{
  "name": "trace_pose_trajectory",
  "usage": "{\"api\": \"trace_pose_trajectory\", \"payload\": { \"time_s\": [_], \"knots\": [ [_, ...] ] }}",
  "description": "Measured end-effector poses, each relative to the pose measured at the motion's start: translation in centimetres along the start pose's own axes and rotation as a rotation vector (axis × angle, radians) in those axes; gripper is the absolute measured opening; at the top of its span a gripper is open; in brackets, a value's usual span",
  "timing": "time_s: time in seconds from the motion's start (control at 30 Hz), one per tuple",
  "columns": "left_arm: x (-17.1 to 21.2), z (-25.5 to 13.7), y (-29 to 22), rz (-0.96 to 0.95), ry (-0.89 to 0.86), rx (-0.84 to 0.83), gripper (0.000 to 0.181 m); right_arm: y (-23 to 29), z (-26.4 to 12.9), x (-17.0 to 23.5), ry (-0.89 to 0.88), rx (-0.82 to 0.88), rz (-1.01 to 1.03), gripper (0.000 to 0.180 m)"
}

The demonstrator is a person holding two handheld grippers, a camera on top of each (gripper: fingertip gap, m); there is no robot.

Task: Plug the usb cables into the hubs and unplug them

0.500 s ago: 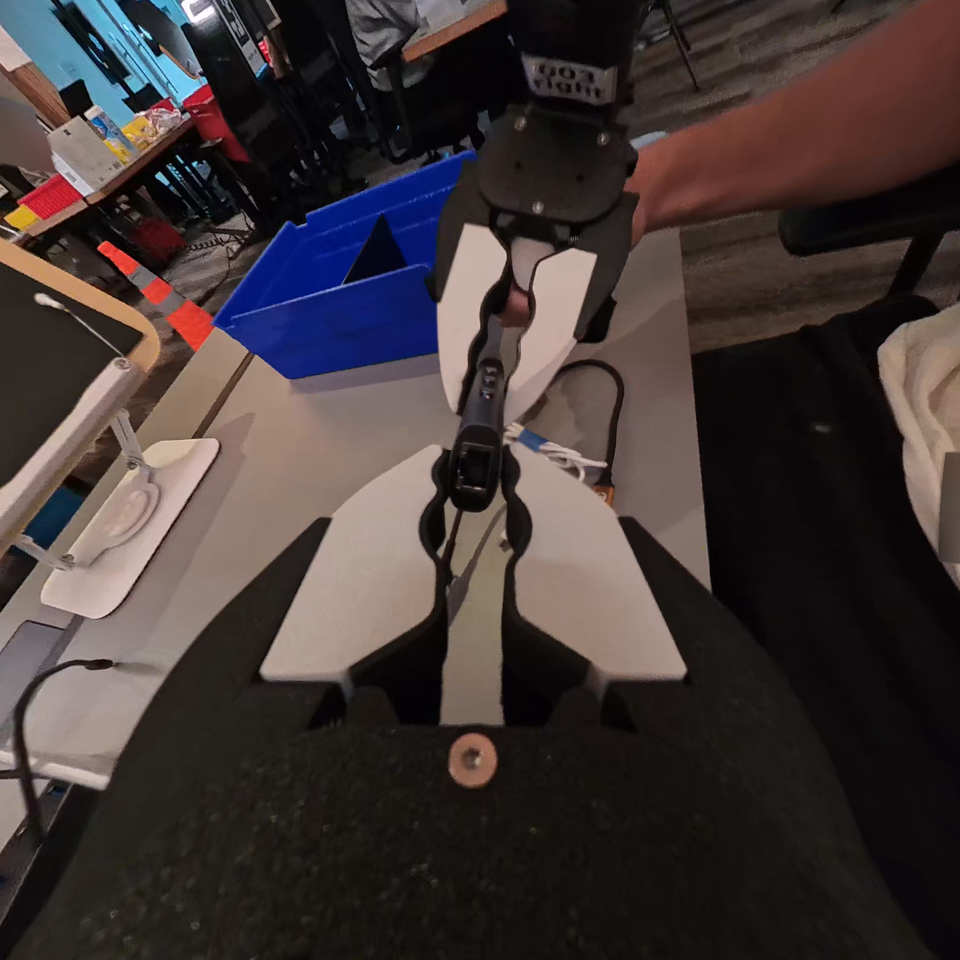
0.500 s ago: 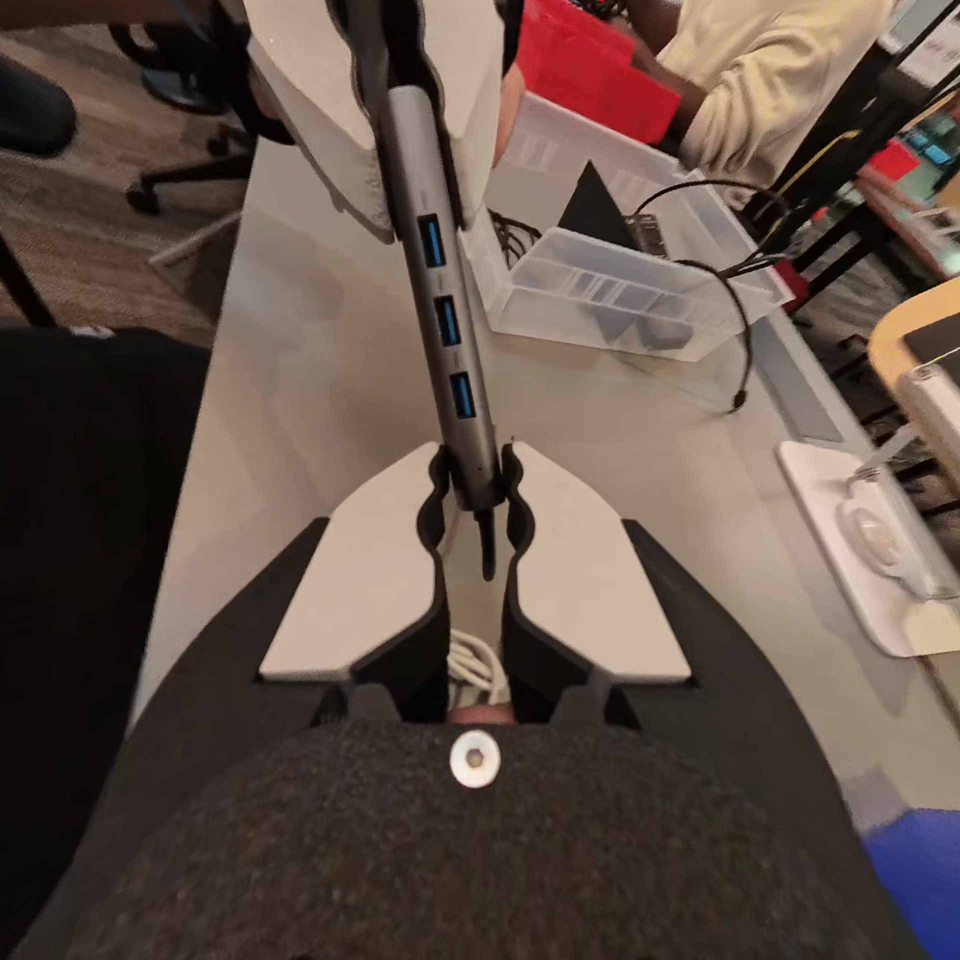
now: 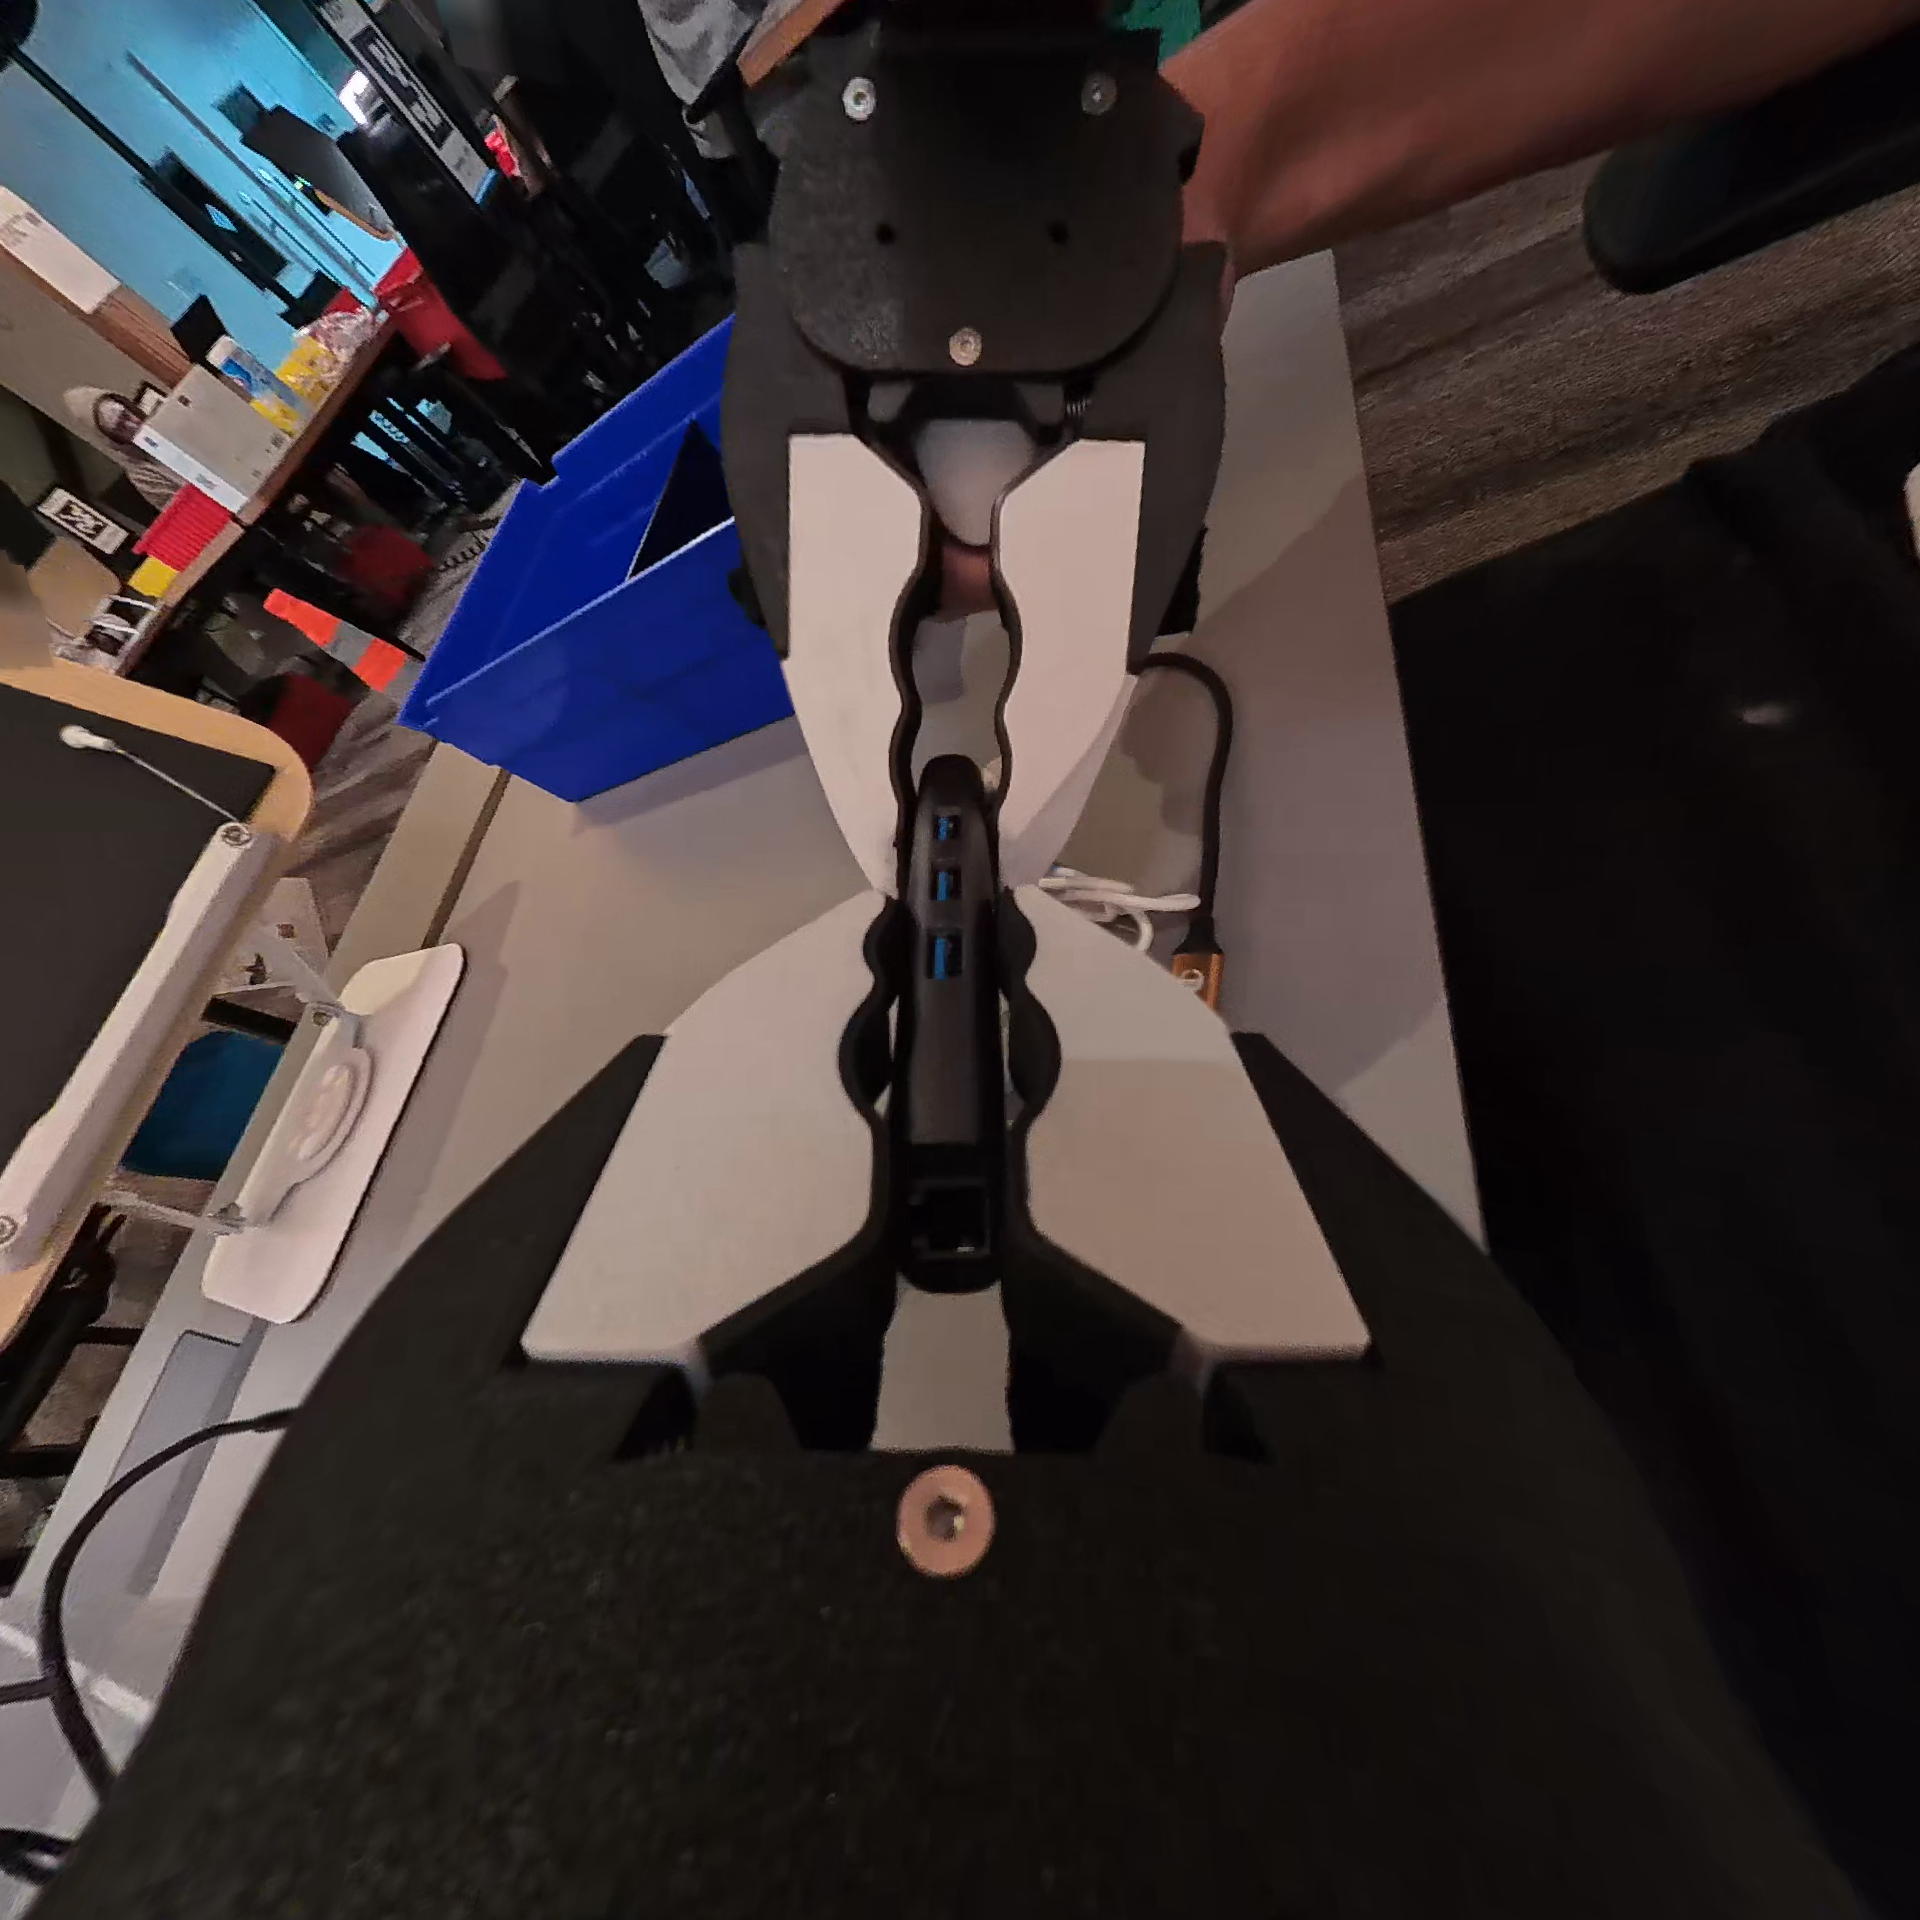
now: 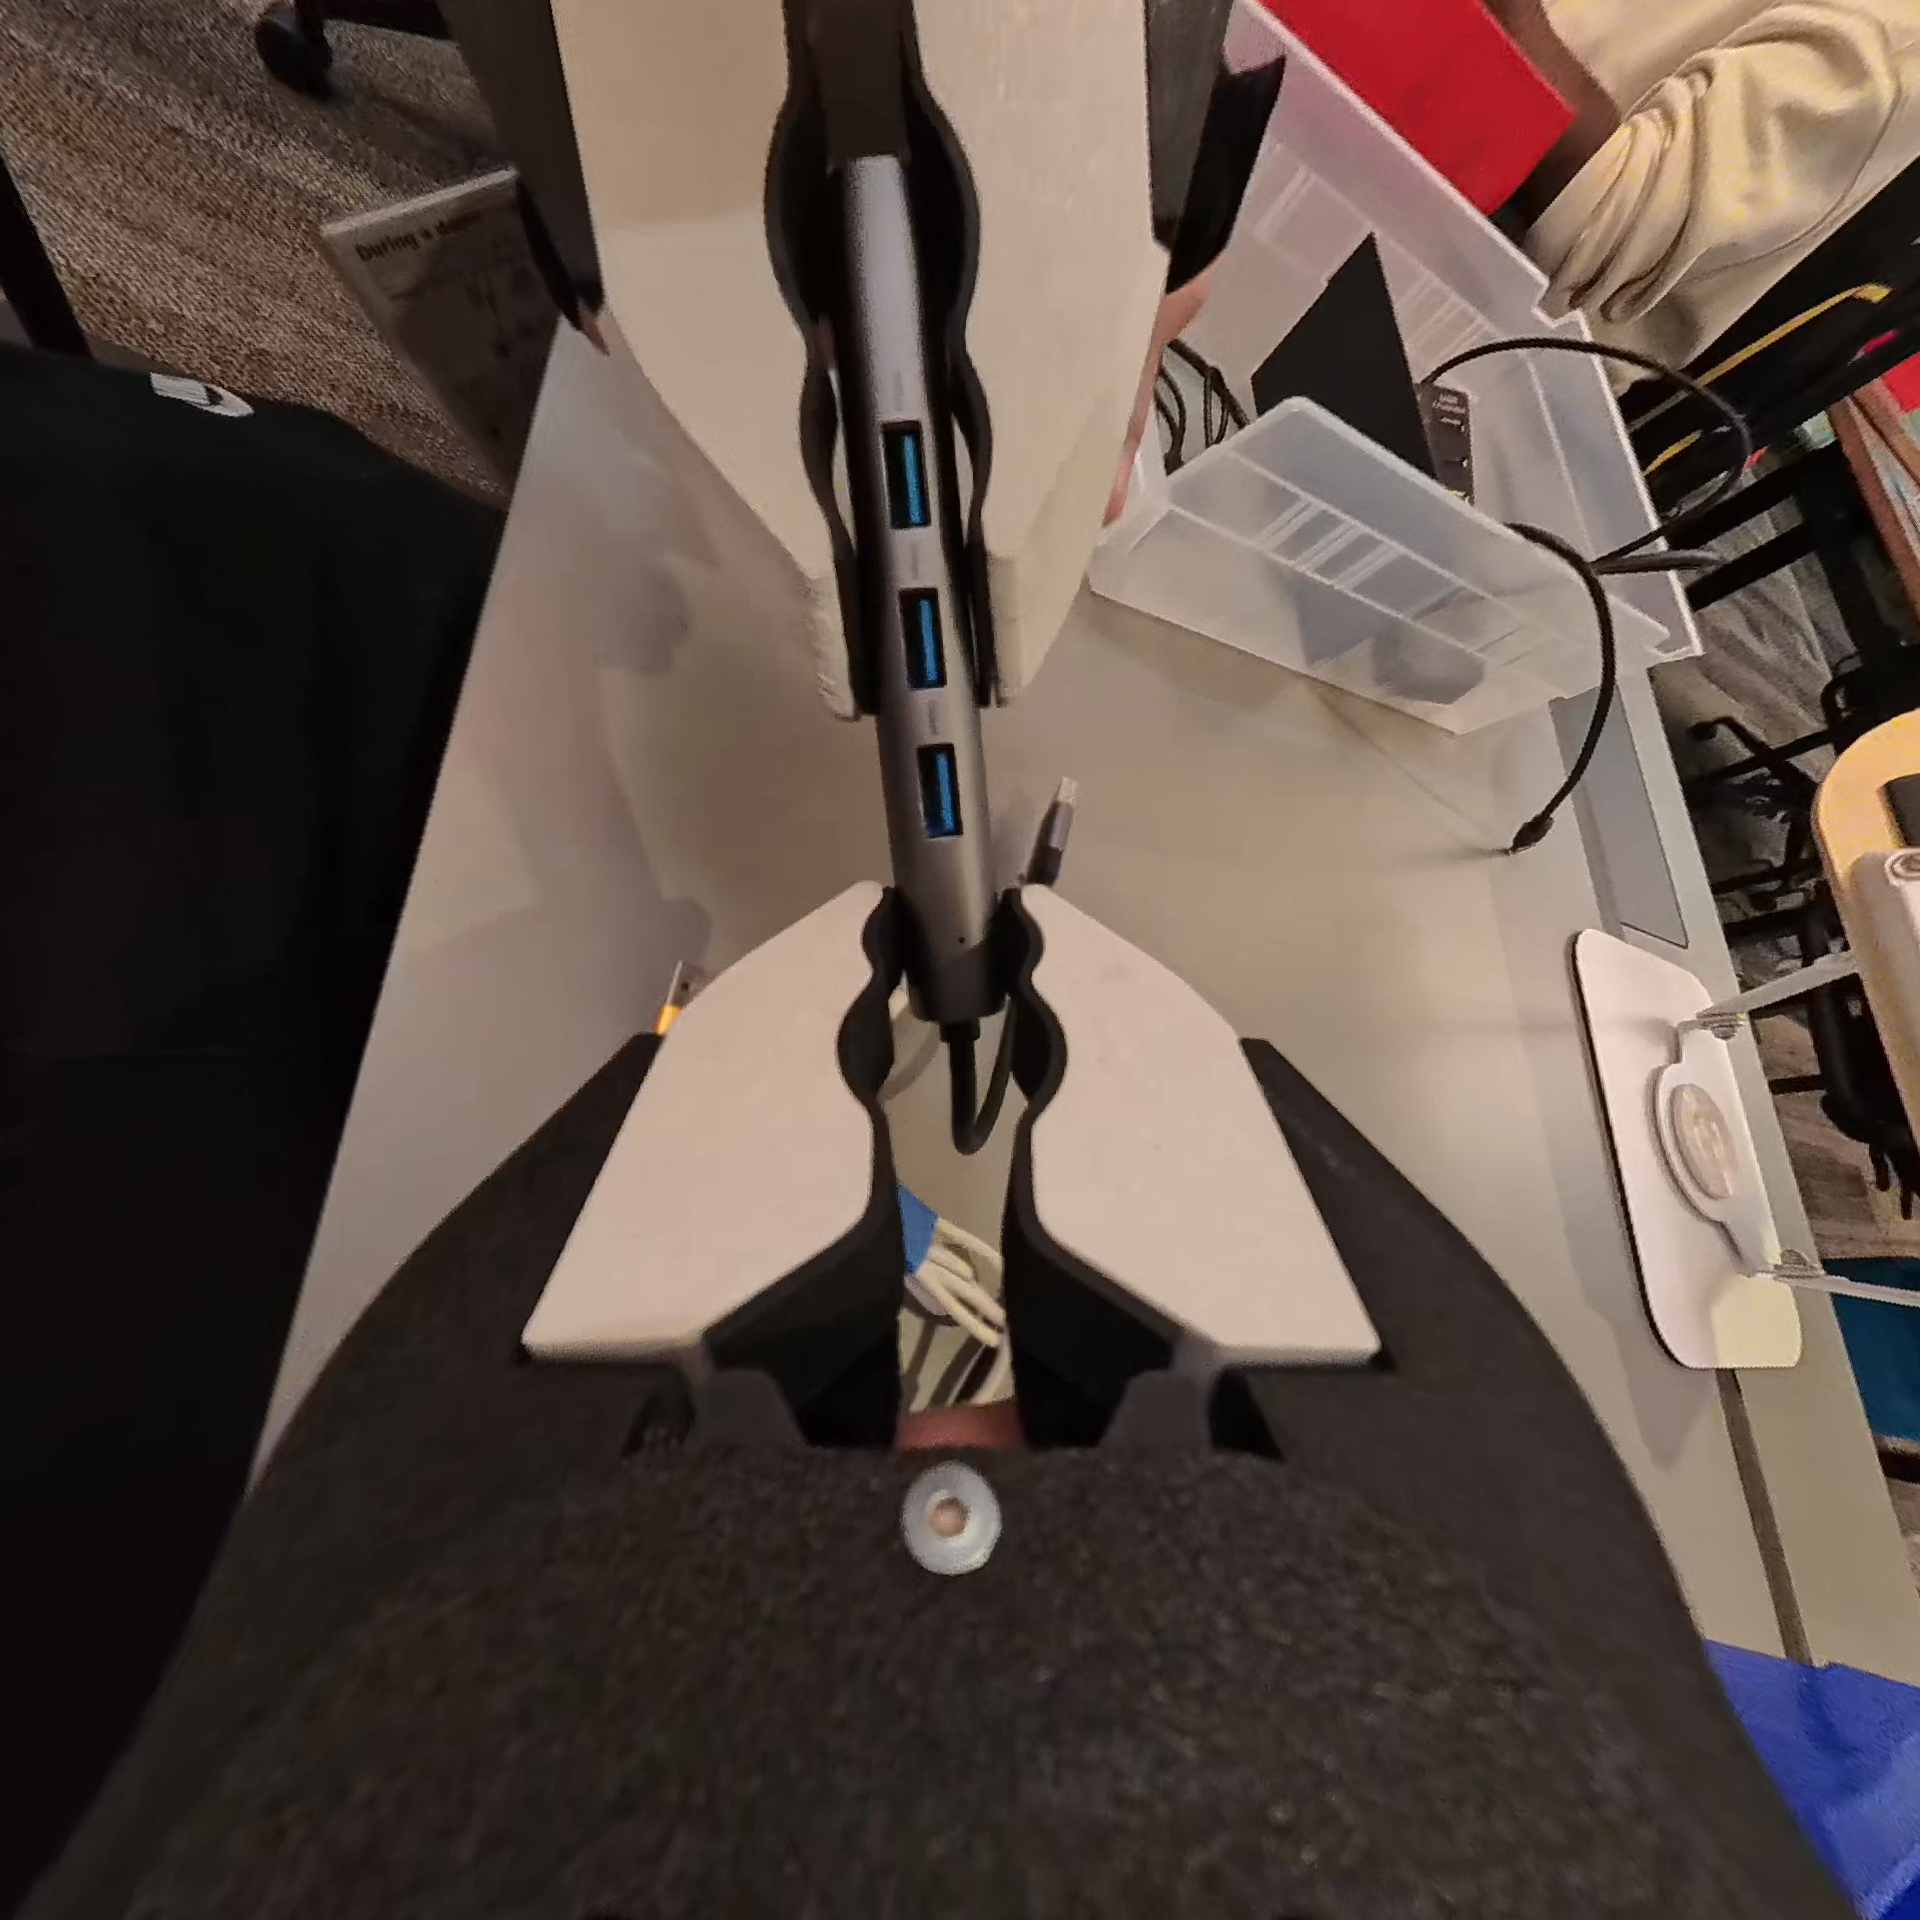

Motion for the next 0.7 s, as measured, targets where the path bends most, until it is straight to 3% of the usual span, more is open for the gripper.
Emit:
{"api": "trace_pose_trajectory", "payload": {
  "time_s": [0.37, 0.7],
  "knots": [
    [0.47, 0.16, 0.62, -0.04, 0.004, -0.034, 0.02, -0.44, -0.55, -0.21, -0.114, -0.008, 0.001, 0.018],
    [0.08, -0.16, 0.35, -0.102, -0.017, 0.033, 0.017, -0.3, -0.62, -0.73, -0.17, -0.019, 0.015, 0.018]
  ]
}}
Point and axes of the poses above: each gripper's, where its closed fingertips meet, z out along the fingers, x out of its underside, y = z × x across the jaws, the point moved 1 cm from there along -z, back along the fingers, and after that the axes turned 1 degree about x, right-handed, at the moved point
